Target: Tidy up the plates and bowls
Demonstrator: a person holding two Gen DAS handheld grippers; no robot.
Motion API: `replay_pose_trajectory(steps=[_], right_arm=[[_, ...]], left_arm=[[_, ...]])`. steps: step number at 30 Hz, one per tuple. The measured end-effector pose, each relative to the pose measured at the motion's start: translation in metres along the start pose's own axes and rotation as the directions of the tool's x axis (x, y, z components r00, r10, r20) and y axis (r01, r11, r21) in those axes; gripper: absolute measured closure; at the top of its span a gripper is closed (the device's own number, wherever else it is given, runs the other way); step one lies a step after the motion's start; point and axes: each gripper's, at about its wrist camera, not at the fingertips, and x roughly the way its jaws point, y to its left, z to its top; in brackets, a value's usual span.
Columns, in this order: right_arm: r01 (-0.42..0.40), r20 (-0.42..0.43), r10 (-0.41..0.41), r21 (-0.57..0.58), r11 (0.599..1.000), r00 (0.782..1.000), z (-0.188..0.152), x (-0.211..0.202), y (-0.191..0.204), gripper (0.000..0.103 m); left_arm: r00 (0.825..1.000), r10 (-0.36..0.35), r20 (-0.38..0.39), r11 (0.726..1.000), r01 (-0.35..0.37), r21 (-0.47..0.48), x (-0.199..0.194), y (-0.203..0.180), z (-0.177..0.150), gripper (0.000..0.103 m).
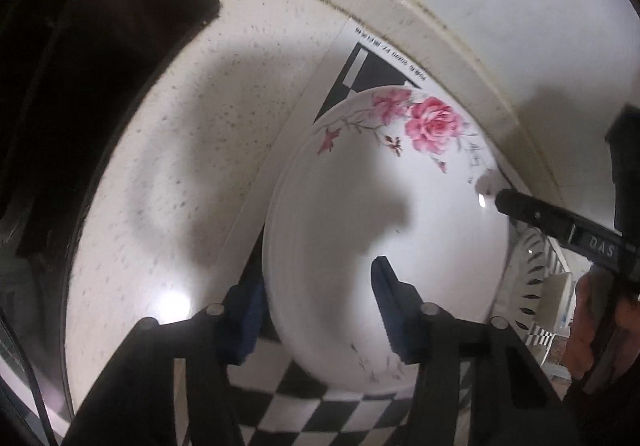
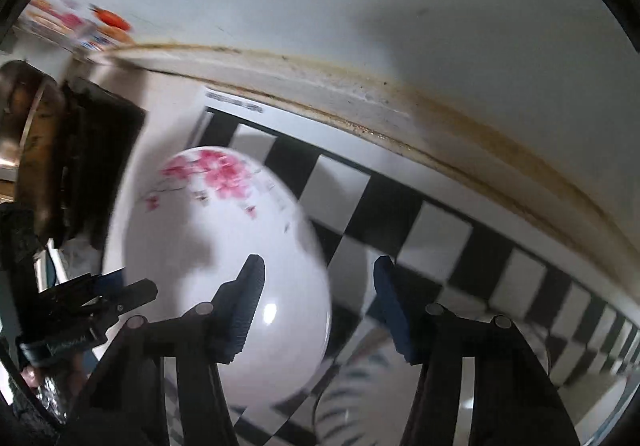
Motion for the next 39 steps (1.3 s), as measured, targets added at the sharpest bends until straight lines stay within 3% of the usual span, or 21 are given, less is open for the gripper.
replay_pose_trajectory(steps=[2, 6, 7, 17, 25, 26, 30, 39], right_arm=[[-0.030, -0.038, 0.030, -0.005, 1.000, 0.999, 0.004, 0.011, -0.004, 0.054], [-0.070, -0.063, 0.069, -0.008, 0.998, 0.996, 0.010, 0.017, -0.007, 0.069], [-0.074, -0.076, 0.073, -0.006, 0.997, 0.994, 0.010, 0.015, -0.008, 0.077], [-0.082, -0.028, 0.083, 0.035, 0.996, 0.996, 0.007, -0.032, -0.027, 0.079], [-0.067, -0.002, 0.067, 0.054, 0.996, 0.998, -0.015, -0.075, -0.032, 0.079], [-0.076, 0.006, 0.076, 0.062, 0.995, 0.997, -0.022, -0.084, -0.034, 0.079], [-0.098, 0.042, 0.095, 0.072, 0.993, 0.995, -0.058, -0.108, -0.038, 0.079], [-0.130, 0.110, 0.116, 0.129, 0.983, 0.987, -0.195, -0.148, -0.061, 0.079]], left_arm=[[1.000, 0.004, -0.001, 1.000, -0.004, 0.004, 0.004, 0.000, 0.001, 0.058], [0.999, 0.038, 0.008, 0.999, -0.038, 0.016, 0.008, 0.002, -0.003, 0.075], [0.999, 0.052, 0.010, 0.998, -0.052, 0.020, 0.008, 0.003, -0.004, 0.078], [0.998, 0.064, -0.006, 0.997, -0.063, 0.051, 0.017, -0.018, -0.013, 0.079], [0.998, 0.055, 0.006, 0.994, -0.055, 0.097, -0.015, -0.042, -0.040, 0.079], [0.999, 0.053, 0.010, 0.994, -0.054, 0.100, -0.021, -0.049, -0.033, 0.079], [0.997, 0.066, 0.038, 0.989, -0.070, 0.130, -0.047, -0.069, -0.057, 0.079], [0.997, 0.057, 0.054, 0.976, -0.067, 0.207, -0.080, -0.106, -0.125, 0.079]])
